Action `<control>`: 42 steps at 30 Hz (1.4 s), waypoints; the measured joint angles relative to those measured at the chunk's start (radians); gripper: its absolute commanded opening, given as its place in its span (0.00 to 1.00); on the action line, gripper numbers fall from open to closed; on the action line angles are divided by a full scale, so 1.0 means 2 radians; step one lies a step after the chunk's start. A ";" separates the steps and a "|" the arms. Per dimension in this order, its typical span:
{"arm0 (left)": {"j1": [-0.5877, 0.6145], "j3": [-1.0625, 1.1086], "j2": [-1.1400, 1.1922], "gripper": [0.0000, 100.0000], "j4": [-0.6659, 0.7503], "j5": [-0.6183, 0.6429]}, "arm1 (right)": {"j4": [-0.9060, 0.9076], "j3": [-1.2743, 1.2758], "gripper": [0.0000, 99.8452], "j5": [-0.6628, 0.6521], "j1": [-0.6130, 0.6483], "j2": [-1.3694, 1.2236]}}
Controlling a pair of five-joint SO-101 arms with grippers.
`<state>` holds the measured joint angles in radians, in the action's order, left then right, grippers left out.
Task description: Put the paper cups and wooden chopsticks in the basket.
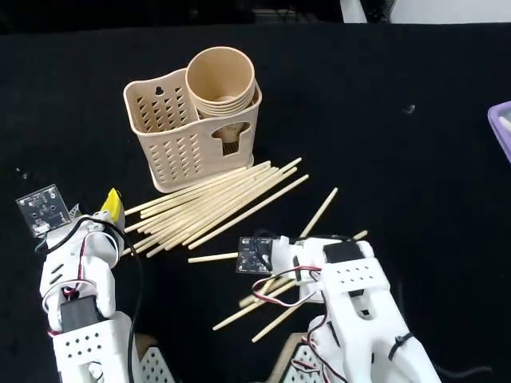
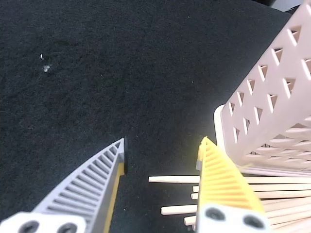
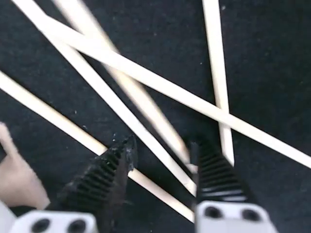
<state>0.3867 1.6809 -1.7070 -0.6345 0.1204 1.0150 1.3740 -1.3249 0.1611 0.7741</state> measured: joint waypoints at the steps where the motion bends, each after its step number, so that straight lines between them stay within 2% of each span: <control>1: 0.000 0.000 0.000 0.24 0.000 0.000 | 0.000 -0.002 0.02 -0.001 0.000 0.000; 11: 0.000 0.000 0.000 0.24 0.000 0.000 | 0.018 -0.041 0.01 0.018 0.000 -0.008; 21: 0.000 0.000 0.000 0.24 0.000 0.000 | 0.196 -0.209 0.01 0.021 0.001 -0.008; 24: 0.000 0.000 0.000 0.24 0.000 0.000 | 0.236 -0.242 0.01 0.026 0.031 -0.008; 34: 0.000 0.000 0.000 0.24 0.000 0.000 | 0.256 -0.328 0.01 0.160 0.191 -0.008; 42: 0.000 0.000 0.000 0.24 0.000 0.000 | 0.257 -0.440 0.01 0.251 0.223 -0.008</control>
<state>0.3867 1.6809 -1.7070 -0.6345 0.1204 1.5290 0.4933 -0.8232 0.6076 0.7587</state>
